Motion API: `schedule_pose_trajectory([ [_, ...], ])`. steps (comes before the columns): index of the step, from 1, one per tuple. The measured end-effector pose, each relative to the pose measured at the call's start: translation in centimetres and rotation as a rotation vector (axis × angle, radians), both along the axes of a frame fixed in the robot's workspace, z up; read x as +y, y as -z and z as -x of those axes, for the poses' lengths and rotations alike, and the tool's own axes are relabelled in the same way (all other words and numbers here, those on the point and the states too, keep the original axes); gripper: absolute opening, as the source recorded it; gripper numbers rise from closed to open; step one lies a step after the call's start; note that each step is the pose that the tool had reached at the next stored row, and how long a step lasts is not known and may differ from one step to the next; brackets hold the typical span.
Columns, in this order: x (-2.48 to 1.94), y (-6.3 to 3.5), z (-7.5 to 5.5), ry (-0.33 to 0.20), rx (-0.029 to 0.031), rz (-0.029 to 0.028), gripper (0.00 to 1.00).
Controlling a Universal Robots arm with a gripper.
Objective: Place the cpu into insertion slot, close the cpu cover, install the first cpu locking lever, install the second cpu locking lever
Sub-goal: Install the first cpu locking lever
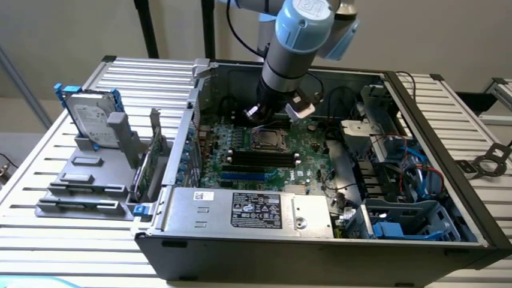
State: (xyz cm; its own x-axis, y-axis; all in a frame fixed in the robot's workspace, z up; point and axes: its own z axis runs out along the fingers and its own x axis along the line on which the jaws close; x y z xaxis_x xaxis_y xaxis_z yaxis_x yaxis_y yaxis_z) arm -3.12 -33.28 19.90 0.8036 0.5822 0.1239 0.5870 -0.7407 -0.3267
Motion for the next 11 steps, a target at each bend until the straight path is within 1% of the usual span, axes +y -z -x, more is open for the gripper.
schedule_pose_trajectory([
  [3,0.0,-0.25,0.51,-0.004,0.0,0.0002,0.11],
  [7,-0.03,-0.39,1.03,-0.013,0.0003,0.0023,0.11],
  [11,-0.27,-0.44,1.04,-0.015,0.0002,0.0021,0.11],
])
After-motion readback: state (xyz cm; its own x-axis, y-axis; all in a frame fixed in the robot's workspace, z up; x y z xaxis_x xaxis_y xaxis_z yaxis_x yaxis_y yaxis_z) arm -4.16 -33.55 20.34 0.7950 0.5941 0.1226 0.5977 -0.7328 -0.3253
